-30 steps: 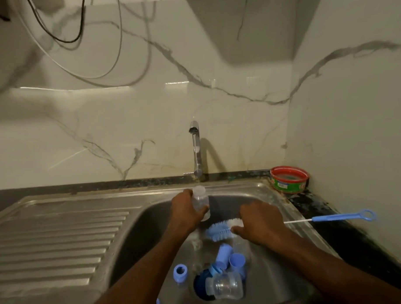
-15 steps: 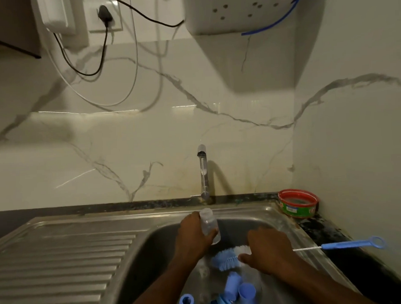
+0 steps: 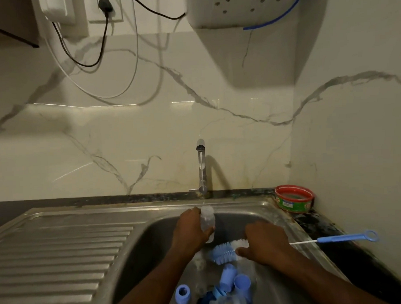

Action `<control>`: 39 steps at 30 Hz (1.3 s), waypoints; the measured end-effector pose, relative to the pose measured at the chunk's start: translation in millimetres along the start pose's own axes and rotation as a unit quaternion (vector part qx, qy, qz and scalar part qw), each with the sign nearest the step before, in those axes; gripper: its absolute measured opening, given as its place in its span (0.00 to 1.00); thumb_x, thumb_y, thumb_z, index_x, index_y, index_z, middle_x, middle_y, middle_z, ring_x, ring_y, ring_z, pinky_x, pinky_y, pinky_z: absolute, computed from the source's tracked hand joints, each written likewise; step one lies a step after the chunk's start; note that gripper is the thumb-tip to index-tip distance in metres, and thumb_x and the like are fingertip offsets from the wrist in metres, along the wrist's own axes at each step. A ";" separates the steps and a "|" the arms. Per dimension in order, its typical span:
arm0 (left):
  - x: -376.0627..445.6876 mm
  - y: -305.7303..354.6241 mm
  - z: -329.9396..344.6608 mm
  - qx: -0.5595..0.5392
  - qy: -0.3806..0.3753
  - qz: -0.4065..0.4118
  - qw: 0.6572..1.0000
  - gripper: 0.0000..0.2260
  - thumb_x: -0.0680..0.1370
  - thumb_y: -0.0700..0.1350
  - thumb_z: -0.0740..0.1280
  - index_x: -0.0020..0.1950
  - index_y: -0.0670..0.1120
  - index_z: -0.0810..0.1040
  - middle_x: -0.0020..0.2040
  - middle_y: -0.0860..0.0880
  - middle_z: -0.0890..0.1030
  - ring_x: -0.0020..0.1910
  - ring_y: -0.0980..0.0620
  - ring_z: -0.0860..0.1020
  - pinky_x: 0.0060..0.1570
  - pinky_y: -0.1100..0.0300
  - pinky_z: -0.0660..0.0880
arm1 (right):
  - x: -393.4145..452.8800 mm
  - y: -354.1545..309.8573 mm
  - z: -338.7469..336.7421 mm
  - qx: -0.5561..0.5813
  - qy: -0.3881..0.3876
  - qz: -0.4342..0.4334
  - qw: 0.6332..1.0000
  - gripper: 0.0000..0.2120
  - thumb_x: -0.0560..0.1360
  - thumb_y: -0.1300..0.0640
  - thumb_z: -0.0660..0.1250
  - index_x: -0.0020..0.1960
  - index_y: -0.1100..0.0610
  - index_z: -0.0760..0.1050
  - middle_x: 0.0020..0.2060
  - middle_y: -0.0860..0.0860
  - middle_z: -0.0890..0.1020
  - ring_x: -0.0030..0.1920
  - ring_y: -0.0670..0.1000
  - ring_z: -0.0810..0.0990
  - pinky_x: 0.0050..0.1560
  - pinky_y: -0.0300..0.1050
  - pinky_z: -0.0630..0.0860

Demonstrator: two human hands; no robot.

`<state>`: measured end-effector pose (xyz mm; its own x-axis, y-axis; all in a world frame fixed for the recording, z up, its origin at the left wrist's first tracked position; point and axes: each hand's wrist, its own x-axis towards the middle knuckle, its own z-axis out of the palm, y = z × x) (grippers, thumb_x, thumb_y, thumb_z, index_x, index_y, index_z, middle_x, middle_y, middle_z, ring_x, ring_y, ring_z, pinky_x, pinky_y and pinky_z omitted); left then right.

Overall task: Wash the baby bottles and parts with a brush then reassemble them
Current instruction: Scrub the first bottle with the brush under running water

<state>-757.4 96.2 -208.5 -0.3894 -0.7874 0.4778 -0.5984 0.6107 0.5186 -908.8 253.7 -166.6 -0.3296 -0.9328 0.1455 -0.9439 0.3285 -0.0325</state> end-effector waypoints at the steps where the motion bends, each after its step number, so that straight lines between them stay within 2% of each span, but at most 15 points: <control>1: 0.3 0.4 -1.2 -0.005 0.004 0.003 1.000 0.24 0.74 0.55 0.76 0.67 0.50 0.74 0.61 0.52 0.78 0.58 0.56 0.76 0.58 0.61 0.74 | 0.2 0.2 0.6 -0.001 0.003 0.000 1.000 0.25 0.75 0.34 0.67 0.64 0.50 0.74 0.60 0.50 0.78 0.58 0.50 0.77 0.56 0.45 0.74; 3: 1.8 3.4 -5.4 -0.033 0.022 0.004 0.999 0.23 0.74 0.52 0.76 0.66 0.50 0.75 0.60 0.52 0.79 0.57 0.56 0.77 0.58 0.59 0.77 | 0.8 1.3 0.3 -0.004 0.006 -0.006 1.000 0.25 0.75 0.34 0.67 0.64 0.50 0.74 0.60 0.50 0.79 0.58 0.50 0.77 0.57 0.47 0.75; 5: 2.5 4.6 -6.6 -0.066 0.041 0.001 0.997 0.22 0.74 0.51 0.77 0.64 0.49 0.76 0.57 0.53 0.80 0.54 0.58 0.78 0.55 0.61 0.77 | 1.2 3.2 -0.4 -0.006 0.005 -0.008 1.000 0.26 0.74 0.33 0.67 0.63 0.50 0.74 0.59 0.50 0.79 0.58 0.51 0.78 0.57 0.48 0.76; 7: -1.7 5.1 -6.2 -0.062 0.011 -0.018 0.998 0.20 0.74 0.49 0.77 0.62 0.49 0.76 0.52 0.56 0.78 0.50 0.60 0.77 0.45 0.69 0.73 | 1.2 4.2 -1.7 -0.005 0.005 -0.008 1.000 0.26 0.74 0.33 0.68 0.63 0.49 0.75 0.59 0.50 0.79 0.57 0.51 0.78 0.58 0.49 0.77; 9: -5.5 6.0 -4.3 -0.051 -0.030 -0.037 0.998 0.18 0.74 0.48 0.77 0.61 0.49 0.76 0.50 0.56 0.76 0.49 0.59 0.77 0.38 0.71 0.69 | 1.3 3.8 -2.0 -0.007 0.002 -0.006 1.000 0.26 0.73 0.33 0.68 0.62 0.49 0.75 0.58 0.50 0.80 0.57 0.51 0.79 0.57 0.50 0.77; 13: -2.9 4.3 -1.4 -0.084 0.007 -0.035 0.996 0.19 0.73 0.49 0.78 0.61 0.48 0.77 0.54 0.54 0.80 0.52 0.57 0.79 0.51 0.64 0.77 | 1.4 3.6 -1.9 0.002 -0.003 -0.001 1.000 0.24 0.74 0.34 0.69 0.61 0.49 0.75 0.57 0.49 0.80 0.55 0.50 0.78 0.57 0.48 0.77; 16: -5.4 1.6 -0.7 -0.060 -0.042 -0.049 0.996 0.19 0.73 0.47 0.78 0.61 0.47 0.77 0.56 0.51 0.81 0.55 0.54 0.79 0.57 0.58 0.78 | 0.0 6.4 -4.2 0.000 -0.005 -0.004 1.000 0.23 0.73 0.33 0.69 0.59 0.49 0.76 0.55 0.49 0.80 0.53 0.49 0.79 0.54 0.47 0.78; 19: -4.3 2.1 -3.6 -0.077 0.011 -0.036 0.996 0.20 0.73 0.47 0.78 0.63 0.47 0.77 0.56 0.53 0.80 0.55 0.55 0.79 0.57 0.58 0.78 | -0.7 7.8 -6.4 -0.003 -0.011 -0.003 1.000 0.23 0.74 0.34 0.69 0.60 0.49 0.76 0.56 0.49 0.80 0.54 0.50 0.79 0.54 0.47 0.77; 23: -6.4 2.1 -5.9 -0.046 -0.021 -0.035 0.998 0.19 0.74 0.47 0.77 0.62 0.47 0.77 0.53 0.54 0.78 0.55 0.54 0.79 0.51 0.65 0.74 | -1.1 8.9 -6.1 -0.012 -0.021 0.000 1.000 0.24 0.74 0.35 0.70 0.61 0.50 0.76 0.56 0.50 0.80 0.54 0.49 0.79 0.54 0.46 0.77; 25: -7.0 1.5 -4.2 -0.056 0.007 -0.030 0.998 0.20 0.73 0.47 0.78 0.62 0.47 0.78 0.54 0.53 0.80 0.54 0.55 0.79 0.53 0.63 0.76 | -1.1 9.7 -5.7 -0.014 -0.033 -0.001 0.999 0.23 0.74 0.36 0.70 0.61 0.50 0.76 0.55 0.49 0.80 0.53 0.48 0.78 0.51 0.44 0.75; 28: -5.2 5.9 -6.0 -0.052 -0.019 -0.056 0.997 0.18 0.73 0.47 0.78 0.59 0.46 0.78 0.53 0.50 0.81 0.52 0.54 0.80 0.51 0.62 0.77 | -1.4 9.6 -5.8 -0.014 -0.038 0.003 0.999 0.22 0.74 0.36 0.71 0.60 0.50 0.76 0.54 0.49 0.80 0.50 0.47 0.77 0.48 0.43 0.73; 31: -3.7 3.8 -3.0 -0.069 0.005 -0.051 0.996 0.18 0.72 0.47 0.79 0.59 0.46 0.79 0.52 0.54 0.79 0.51 0.56 0.78 0.54 0.60 0.78 | -1.9 9.2 -6.8 -0.021 -0.047 0.000 0.999 0.22 0.74 0.37 0.71 0.60 0.50 0.76 0.54 0.49 0.80 0.50 0.47 0.78 0.48 0.43 0.74; 34: -7.0 2.8 -2.1 -0.042 -0.058 -0.064 0.995 0.17 0.73 0.47 0.78 0.58 0.47 0.78 0.54 0.50 0.82 0.49 0.58 0.78 0.52 0.62 0.76 | -2.8 10.6 -6.7 -0.025 -0.051 0.001 0.998 0.22 0.73 0.36 0.71 0.59 0.49 0.76 0.53 0.48 0.81 0.48 0.47 0.78 0.44 0.43 0.72; 37: -4.2 1.2 -0.6 -0.068 -0.007 -0.058 0.996 0.20 0.72 0.46 0.79 0.61 0.46 0.79 0.55 0.52 0.81 0.53 0.56 0.79 0.54 0.62 0.76 | -3.3 11.8 -8.0 -0.024 -0.052 -0.003 0.998 0.21 0.74 0.36 0.70 0.59 0.50 0.77 0.52 0.48 0.81 0.45 0.46 0.76 0.44 0.43 0.72; 39: -5.1 2.7 -2.0 -0.057 -0.033 -0.063 0.996 0.20 0.73 0.47 0.78 0.61 0.46 0.78 0.55 0.52 0.80 0.54 0.54 0.79 0.53 0.62 0.75 | -2.9 12.5 -6.8 -0.021 -0.054 -0.003 0.998 0.21 0.74 0.37 0.70 0.59 0.50 0.77 0.51 0.48 0.81 0.45 0.46 0.77 0.45 0.43 0.74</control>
<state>-755.6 102.0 -208.1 -0.3635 -0.8604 0.3572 -0.5638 0.5084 0.6509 -919.6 261.6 -160.7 -0.3259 -0.9447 0.0378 -0.9452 0.3264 0.0090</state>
